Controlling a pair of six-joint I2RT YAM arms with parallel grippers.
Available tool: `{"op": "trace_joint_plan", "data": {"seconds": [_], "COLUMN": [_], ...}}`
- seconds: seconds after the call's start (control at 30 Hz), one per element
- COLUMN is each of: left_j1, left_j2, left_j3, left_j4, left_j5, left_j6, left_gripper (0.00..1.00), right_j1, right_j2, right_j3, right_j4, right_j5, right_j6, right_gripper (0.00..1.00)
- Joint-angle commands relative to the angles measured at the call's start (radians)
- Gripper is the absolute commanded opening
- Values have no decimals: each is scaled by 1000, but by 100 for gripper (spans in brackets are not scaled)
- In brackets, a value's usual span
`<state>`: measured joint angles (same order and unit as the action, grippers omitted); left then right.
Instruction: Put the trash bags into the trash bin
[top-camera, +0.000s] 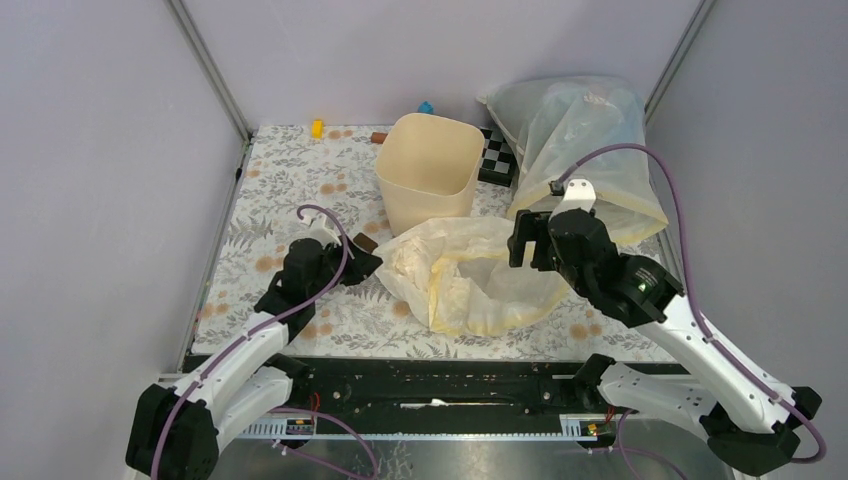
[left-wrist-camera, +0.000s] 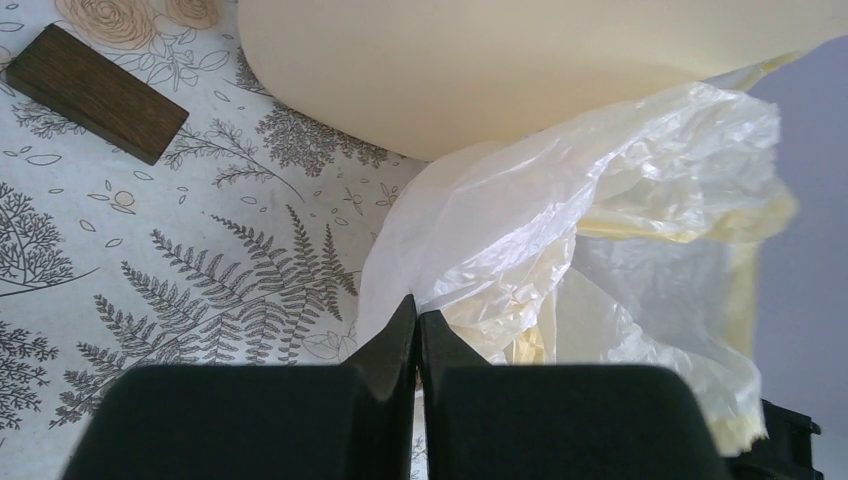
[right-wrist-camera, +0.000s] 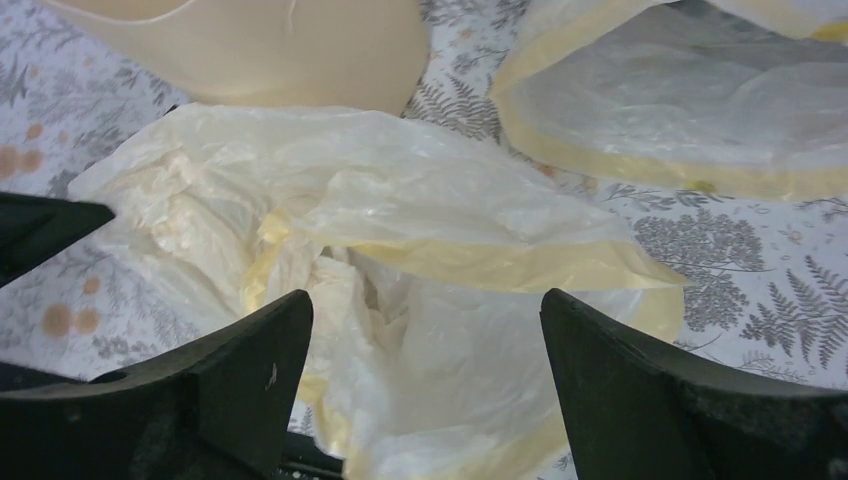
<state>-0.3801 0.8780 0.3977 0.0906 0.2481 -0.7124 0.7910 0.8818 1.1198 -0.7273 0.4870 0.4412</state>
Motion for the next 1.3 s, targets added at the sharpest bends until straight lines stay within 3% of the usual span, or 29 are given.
{"op": "trace_joint_plan", "data": {"seconds": [0.0,0.1,0.23,0.33,0.47,0.7,0.83,1.1,1.2,1.27], "left_j1": [5,4,4,5,5,4,5,4,5,4], "left_j2": [-36,-47,-51,-60,-60,-53,-59,-63,-58,-53], "left_j3": [-3,8,32,33,16,0,0,-3,-3,-3], "left_j4": [15,1,-33,-36,-8,20,20,20,20,19], "left_j5": [33,42,57,53,64,83,87,86,84,82], "left_j6": [-9,-11,-20,-26,-47,-61,-65,-64,-62,-57], "left_gripper": [0,0,0,0,0,0,0,0,0,0], "right_j1": [-3,-3,-2,-1,7,33,43,43,43,43], "right_j2": [12,48,107,84,64,115,171,255,259,258], "right_j3": [73,76,52,-118,-325,-494,-569,-549,-554,-552], "right_j4": [1,28,46,257,543,808,998,970,958,956], "right_j5": [-112,-201,-202,-314,-343,-198,-183,-22,37,40], "right_j6": [-28,-31,169,357,555,762,767,787,808,791], "right_gripper": [90,84,76,76,77,79,80,80,73,43]}}
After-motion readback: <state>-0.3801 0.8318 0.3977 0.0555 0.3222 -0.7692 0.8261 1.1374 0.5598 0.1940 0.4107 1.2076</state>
